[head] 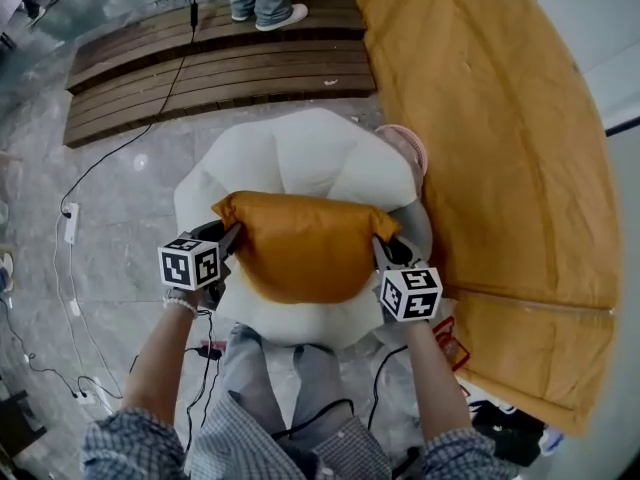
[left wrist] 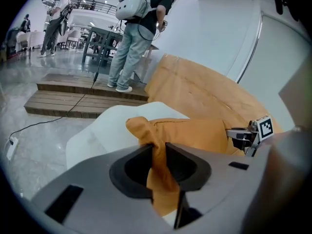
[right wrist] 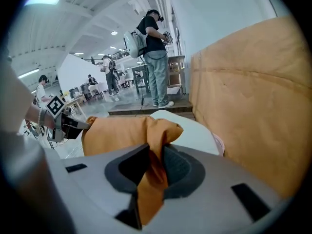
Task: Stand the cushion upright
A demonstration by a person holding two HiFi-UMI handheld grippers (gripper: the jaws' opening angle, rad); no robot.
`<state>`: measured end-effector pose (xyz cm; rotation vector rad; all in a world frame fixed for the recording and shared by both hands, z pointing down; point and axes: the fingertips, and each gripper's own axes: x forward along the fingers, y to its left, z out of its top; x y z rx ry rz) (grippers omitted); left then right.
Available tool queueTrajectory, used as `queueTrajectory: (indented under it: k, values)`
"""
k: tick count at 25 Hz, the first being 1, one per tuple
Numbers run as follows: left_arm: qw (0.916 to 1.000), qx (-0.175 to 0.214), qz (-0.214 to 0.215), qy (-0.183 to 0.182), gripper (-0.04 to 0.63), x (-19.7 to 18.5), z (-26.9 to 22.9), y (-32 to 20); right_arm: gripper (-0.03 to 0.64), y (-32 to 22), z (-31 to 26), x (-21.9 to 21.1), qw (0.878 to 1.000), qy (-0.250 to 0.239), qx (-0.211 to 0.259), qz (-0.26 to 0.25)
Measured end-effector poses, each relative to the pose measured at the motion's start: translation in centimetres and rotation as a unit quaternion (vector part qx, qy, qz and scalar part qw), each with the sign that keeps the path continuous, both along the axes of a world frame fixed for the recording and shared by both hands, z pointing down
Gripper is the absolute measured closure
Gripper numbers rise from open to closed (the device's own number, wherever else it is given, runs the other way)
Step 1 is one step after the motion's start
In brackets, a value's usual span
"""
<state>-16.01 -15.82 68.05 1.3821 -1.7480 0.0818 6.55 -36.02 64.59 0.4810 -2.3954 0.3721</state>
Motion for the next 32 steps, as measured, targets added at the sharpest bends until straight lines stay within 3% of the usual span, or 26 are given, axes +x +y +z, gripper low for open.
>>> queueTrajectory:
  k: [15,20,24,28,32]
  values:
    - [0.9997,-0.009,-0.020,0.009,0.508,1.7,-0.9,2.3,0.538,2.2,-0.9,1.9,1.000,0.011,-0.009,0.028]
    - [0.9992,0.018,-0.035,0.012,0.517,0.6,-3.0,1.7,0.541,2.6,-2.6,2.1,0.999,-0.003,-0.015,0.029]
    - [0.9994,0.031,-0.003,-0.016,0.517,-0.9,-4.9,-1.0,0.540,2.0,-2.8,2.4,0.998,-0.012,-0.034,0.053]
    - [0.9979,0.019,0.040,-0.047,0.514,-2.0,-4.6,-4.1,0.540,0.9,-1.3,2.6,0.995,-0.012,-0.046,0.083]
    - [0.9968,0.024,0.054,-0.054,0.511,-2.5,-3.5,-6.8,0.538,-1.4,0.4,2.3,0.994,-0.006,-0.036,0.100]
